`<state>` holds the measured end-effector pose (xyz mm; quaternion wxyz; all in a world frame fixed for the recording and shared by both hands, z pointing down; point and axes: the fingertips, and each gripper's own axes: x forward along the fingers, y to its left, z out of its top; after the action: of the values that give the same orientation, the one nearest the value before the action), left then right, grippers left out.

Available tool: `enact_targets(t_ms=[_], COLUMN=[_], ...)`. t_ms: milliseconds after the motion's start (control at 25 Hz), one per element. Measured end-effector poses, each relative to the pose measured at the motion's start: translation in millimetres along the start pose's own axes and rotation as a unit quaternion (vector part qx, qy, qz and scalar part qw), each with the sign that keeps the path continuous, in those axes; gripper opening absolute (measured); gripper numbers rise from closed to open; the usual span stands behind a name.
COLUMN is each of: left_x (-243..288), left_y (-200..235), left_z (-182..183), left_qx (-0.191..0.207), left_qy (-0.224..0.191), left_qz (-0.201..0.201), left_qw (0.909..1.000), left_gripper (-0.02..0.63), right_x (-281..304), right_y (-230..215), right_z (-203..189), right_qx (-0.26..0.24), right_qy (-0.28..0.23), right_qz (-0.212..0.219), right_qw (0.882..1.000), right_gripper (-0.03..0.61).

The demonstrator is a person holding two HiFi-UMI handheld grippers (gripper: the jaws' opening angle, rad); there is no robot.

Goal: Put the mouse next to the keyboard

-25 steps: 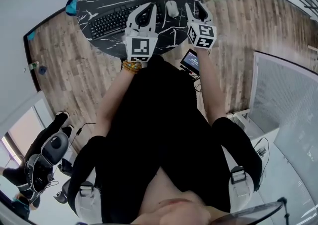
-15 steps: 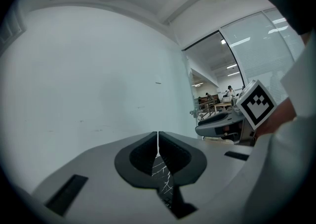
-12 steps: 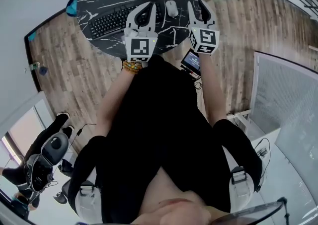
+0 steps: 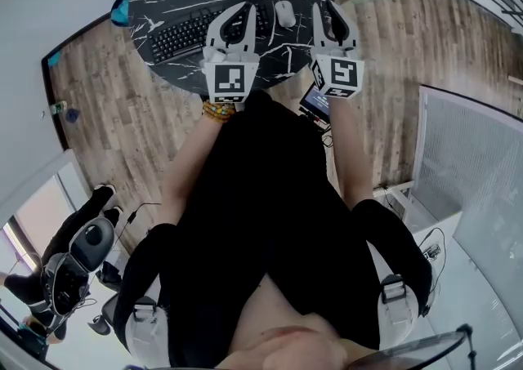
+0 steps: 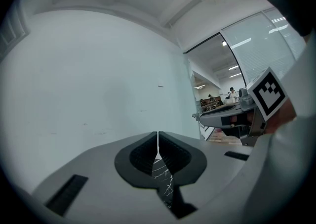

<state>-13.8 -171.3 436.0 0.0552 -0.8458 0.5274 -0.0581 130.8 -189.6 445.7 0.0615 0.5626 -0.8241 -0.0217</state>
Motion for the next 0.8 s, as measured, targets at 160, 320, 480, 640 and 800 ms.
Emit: enact_targets(t_ms=[160, 320, 480, 640, 800], left_x=[-4, -8, -12, -13, -17], left_y=[1, 4, 4, 5, 11], left_z=[-1, 2, 0, -2, -3], left_qx=[-0.002, 0.004, 0.004, 0.001, 0.002], left_qy=[-0.001, -0.01, -0.011, -0.012, -0.015], left_qz=[0.004, 0.01, 0.018, 0.022, 0.039], left_qw=[1.0, 0.9999, 0.9998, 0.9997, 0.9991], left_gripper=[0.02, 0.02, 0.02, 0.02, 0.02], right_x=[-3, -3, -5, -8, -11], right_y=[9, 26, 42, 49, 54], right_z=[1, 3, 2, 5, 5], right_qx=[0.004, 0.018, 0.033, 0.04, 0.044], right_qy=[-0.006, -0.013, -0.016, -0.02, -0.017], right_qz=[0.001, 0.005, 0.006, 0.006, 0.006], right_qw=[1.0, 1.0, 0.999, 0.999, 0.999], right_gripper=[0.077, 0.067, 0.06, 0.057, 0.052])
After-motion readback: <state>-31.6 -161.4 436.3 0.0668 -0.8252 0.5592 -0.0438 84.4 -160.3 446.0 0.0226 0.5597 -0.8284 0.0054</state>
